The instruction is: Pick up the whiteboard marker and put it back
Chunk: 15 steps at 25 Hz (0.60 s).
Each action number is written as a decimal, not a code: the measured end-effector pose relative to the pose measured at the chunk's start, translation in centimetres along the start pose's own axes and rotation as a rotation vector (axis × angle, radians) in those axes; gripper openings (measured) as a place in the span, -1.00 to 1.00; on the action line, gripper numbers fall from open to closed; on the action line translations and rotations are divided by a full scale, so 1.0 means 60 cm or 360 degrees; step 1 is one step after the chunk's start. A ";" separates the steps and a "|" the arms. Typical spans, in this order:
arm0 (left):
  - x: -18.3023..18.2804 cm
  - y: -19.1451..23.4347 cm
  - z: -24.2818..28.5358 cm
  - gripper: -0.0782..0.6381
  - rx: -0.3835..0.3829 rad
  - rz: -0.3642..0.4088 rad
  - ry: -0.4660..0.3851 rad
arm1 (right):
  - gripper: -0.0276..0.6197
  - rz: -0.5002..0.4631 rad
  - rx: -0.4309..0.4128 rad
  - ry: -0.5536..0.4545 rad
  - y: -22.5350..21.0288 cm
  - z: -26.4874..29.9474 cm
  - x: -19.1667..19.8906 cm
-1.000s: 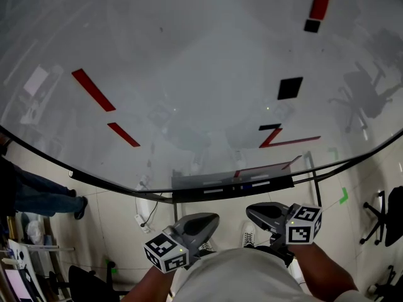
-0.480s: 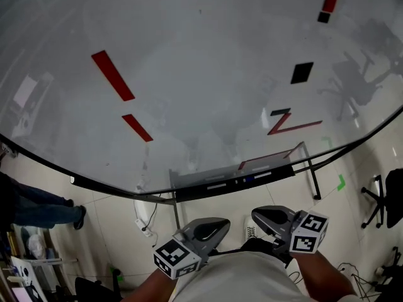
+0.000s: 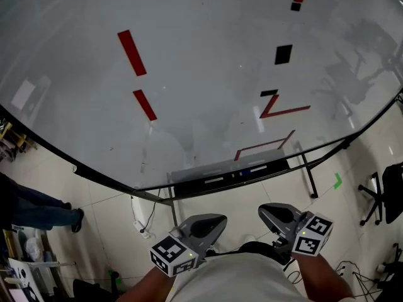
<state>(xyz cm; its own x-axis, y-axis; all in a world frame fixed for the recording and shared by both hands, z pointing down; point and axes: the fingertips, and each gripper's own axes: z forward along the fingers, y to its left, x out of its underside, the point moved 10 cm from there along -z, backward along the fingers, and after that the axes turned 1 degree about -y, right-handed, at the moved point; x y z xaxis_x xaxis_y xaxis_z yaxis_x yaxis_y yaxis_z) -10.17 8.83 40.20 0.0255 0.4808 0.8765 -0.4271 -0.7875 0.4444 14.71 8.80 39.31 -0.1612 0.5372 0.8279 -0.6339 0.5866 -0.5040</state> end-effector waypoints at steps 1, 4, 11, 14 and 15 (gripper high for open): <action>0.002 -0.010 0.003 -0.73 -0.0009 -0.0002 -0.0006 | -0.91 -0.0003 -0.0015 -0.0015 -0.003 -0.007 -0.004; 0.012 -0.040 0.016 -0.73 -0.0075 -0.0016 -0.0027 | -0.91 -0.0050 -0.0059 -0.0012 -0.014 -0.031 -0.015; 0.038 -0.110 0.060 -0.73 -0.0353 -0.0077 -0.0094 | -0.91 -0.0137 -0.0182 0.0115 -0.045 -0.094 -0.007; 0.050 -0.145 0.069 -0.73 -0.0413 -0.0107 -0.0115 | -0.91 -0.0090 -0.0259 0.0167 -0.056 -0.118 0.005; 0.054 -0.154 0.070 -0.73 -0.0428 -0.0108 -0.0115 | -0.91 -0.0087 -0.0278 0.0187 -0.059 -0.123 0.010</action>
<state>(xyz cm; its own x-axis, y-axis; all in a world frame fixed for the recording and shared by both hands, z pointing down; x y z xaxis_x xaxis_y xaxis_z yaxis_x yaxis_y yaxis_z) -2.35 16.04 39.68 0.1227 0.4925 0.8616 -0.6463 -0.6192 0.4460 22.42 11.51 39.75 -0.0345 0.5629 0.8258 -0.4967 0.7074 -0.5028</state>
